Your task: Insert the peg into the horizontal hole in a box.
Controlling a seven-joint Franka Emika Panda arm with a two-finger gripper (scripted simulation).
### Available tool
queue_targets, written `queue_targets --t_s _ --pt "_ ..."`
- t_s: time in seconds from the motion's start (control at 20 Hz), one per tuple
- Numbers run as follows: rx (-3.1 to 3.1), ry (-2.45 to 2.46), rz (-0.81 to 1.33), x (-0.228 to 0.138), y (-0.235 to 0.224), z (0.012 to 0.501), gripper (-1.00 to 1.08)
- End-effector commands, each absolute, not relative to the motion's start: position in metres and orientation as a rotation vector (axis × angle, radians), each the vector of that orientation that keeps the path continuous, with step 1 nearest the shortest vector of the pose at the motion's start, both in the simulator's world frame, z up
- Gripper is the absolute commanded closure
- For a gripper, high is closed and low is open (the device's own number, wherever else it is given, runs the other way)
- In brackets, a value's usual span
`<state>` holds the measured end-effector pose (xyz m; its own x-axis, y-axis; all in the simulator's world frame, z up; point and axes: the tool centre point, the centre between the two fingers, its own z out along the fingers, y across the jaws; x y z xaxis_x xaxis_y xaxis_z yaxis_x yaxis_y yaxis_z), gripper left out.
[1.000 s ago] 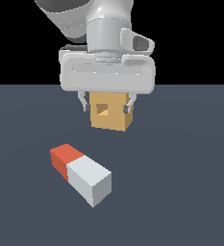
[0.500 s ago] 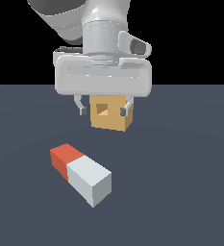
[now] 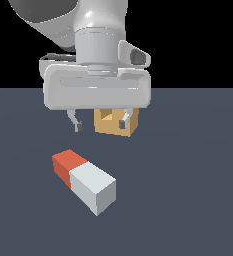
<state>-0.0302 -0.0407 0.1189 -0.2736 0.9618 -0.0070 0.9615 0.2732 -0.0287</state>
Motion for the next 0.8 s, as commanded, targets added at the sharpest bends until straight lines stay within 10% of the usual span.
queue_targets --t_s 0.0,0.75 --pt "-1.816 -2.55 0.038 -0.033 -0.048 0.114 -0.92" --pt "-1.385 -2.816 0.013 -0.042 -0.09 0.087 -0.92"
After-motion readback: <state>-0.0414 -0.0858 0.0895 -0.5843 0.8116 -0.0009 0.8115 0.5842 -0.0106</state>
